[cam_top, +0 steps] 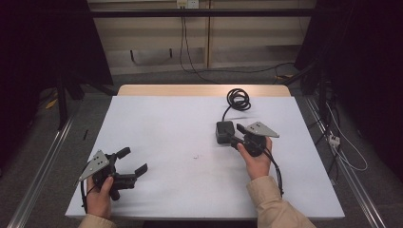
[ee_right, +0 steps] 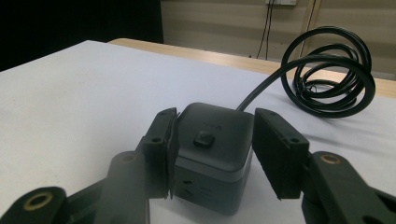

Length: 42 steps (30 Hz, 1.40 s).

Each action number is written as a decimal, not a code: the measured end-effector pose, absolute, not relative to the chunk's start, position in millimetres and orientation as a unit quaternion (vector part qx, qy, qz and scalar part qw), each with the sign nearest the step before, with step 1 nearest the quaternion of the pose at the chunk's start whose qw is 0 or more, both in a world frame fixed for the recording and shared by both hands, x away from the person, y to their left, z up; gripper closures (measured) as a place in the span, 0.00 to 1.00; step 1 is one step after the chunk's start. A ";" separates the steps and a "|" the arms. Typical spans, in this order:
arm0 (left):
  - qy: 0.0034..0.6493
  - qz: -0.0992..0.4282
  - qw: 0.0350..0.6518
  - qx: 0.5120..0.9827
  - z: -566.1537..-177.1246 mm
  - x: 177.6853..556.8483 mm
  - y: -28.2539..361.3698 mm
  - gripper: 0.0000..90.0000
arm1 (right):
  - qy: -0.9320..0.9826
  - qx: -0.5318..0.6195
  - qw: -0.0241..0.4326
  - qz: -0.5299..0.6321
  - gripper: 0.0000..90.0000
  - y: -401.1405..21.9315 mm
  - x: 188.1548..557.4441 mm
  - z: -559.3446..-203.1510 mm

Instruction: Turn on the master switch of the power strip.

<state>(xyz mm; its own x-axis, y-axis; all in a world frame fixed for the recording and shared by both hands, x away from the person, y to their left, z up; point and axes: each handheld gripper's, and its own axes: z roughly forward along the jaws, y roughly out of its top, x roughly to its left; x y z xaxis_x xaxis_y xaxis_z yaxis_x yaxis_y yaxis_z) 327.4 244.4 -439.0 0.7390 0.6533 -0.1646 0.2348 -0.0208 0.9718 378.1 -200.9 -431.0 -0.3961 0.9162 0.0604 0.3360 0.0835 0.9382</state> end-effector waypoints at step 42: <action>0.318 0.168 0.620 0.697 -439.5 327.4 244.0 0.03 | 0.685 0.465 0.275 0.489 0.83 -199.4 394.3 -426.7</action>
